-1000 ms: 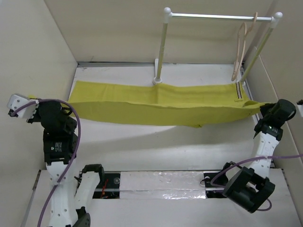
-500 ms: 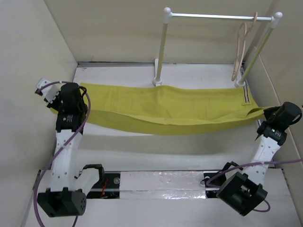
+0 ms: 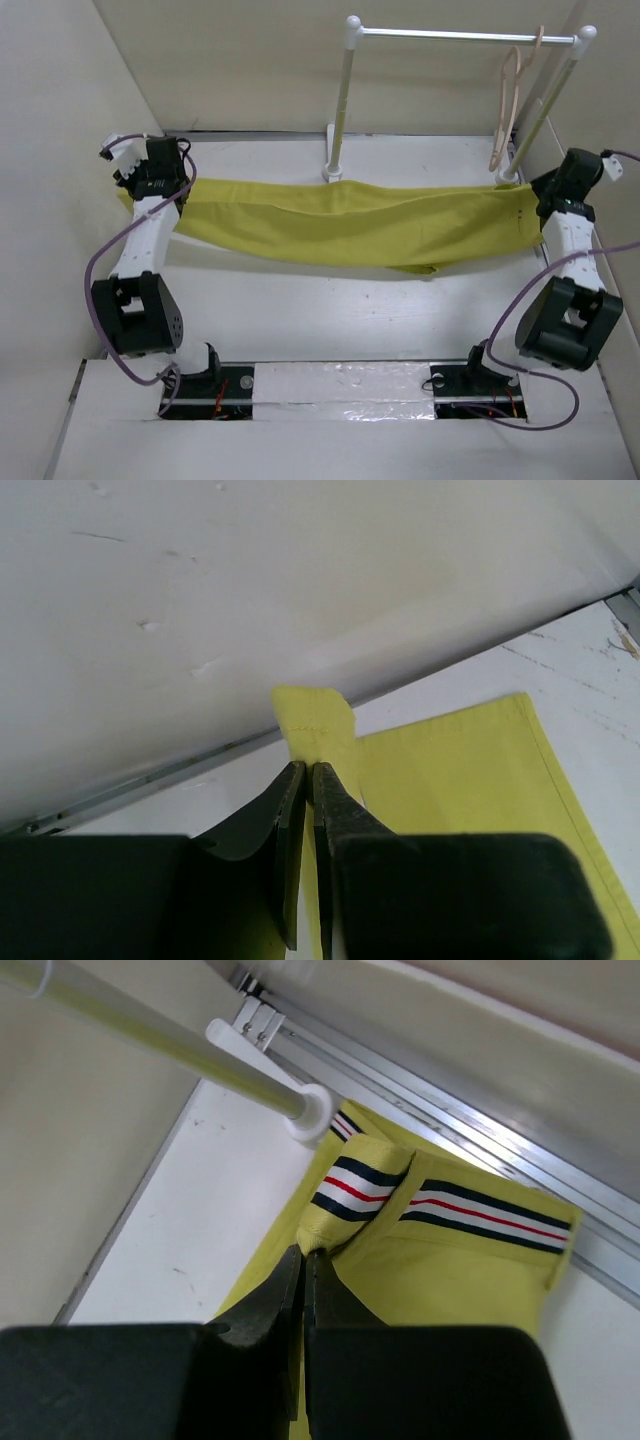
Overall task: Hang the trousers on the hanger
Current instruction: Fold the trousers at the center of the board.
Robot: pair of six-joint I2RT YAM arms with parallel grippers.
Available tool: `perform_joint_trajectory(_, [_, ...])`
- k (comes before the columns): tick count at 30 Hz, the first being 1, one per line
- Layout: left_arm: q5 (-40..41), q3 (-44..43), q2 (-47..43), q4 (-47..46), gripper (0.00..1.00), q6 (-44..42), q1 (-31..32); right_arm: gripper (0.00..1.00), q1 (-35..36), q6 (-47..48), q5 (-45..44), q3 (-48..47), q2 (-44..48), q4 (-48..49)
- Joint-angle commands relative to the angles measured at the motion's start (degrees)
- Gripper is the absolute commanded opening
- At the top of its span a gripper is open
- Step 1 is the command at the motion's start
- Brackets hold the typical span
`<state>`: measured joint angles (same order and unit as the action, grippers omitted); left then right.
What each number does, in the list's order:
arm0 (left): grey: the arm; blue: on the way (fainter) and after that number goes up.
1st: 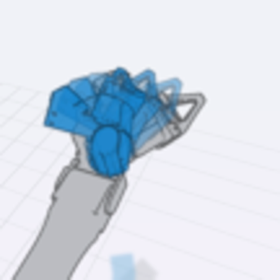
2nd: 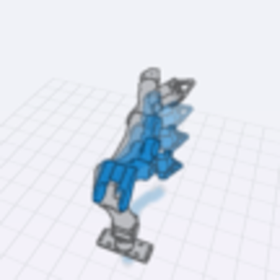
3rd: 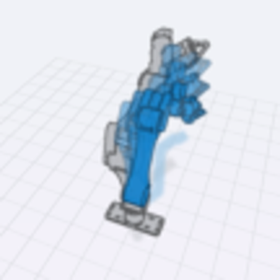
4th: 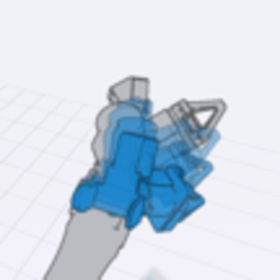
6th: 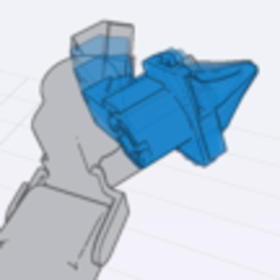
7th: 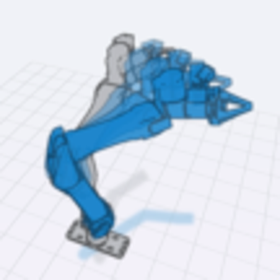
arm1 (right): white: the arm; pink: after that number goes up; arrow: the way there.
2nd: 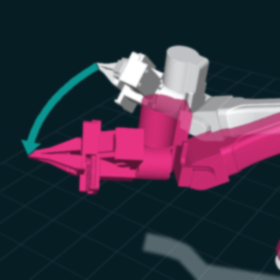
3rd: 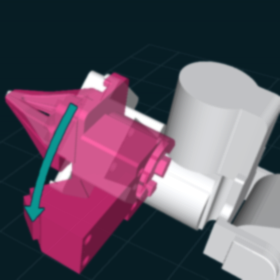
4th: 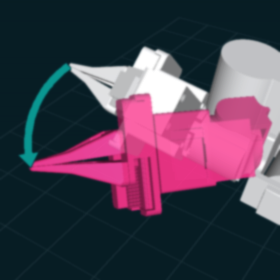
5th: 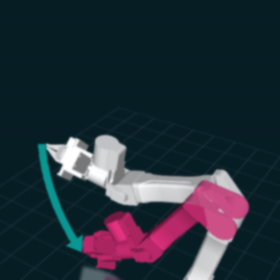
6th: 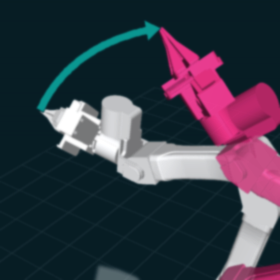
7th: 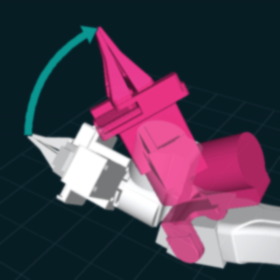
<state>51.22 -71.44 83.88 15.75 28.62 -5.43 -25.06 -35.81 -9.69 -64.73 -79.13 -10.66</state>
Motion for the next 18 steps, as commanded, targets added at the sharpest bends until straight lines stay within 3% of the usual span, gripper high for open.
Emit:
perform_joint_trajectory(1, [0.9,-6.5,5.3,-1.4,0.05,0.6,-1.2,0.0,3.3,1.7,-5.9,-4.3,-6.0,7.3])
perform_joint_trajectory(7, [-0.5,-13.2,15.5,-3.5,0.07,-3.0,-1.2,0.01,6.2,3.8,-7.5,-12.3,-16.8,6.2])
perform_joint_trajectory(14, [-0.5,-22.4,27.0,-1.3,0.17,-4.9,-1.2,0.06,7.3,4.9,-7.8,-19.5,-25.5,5.5])
perform_joint_trajectory(16, [-0.6,-24.1,29.5,-1.9,0.21,-5.7,-1.2,0.16,7.3,5.0,-7.7,-20.3,-26.2,5.5])
perform_joint_trajectory(18, [-0.7,-25.4,30.8,-2.0,0.27,-6.7,-1.2,0.38,7.3,4.8,-7.0,-20.2,-25.6,5.1])
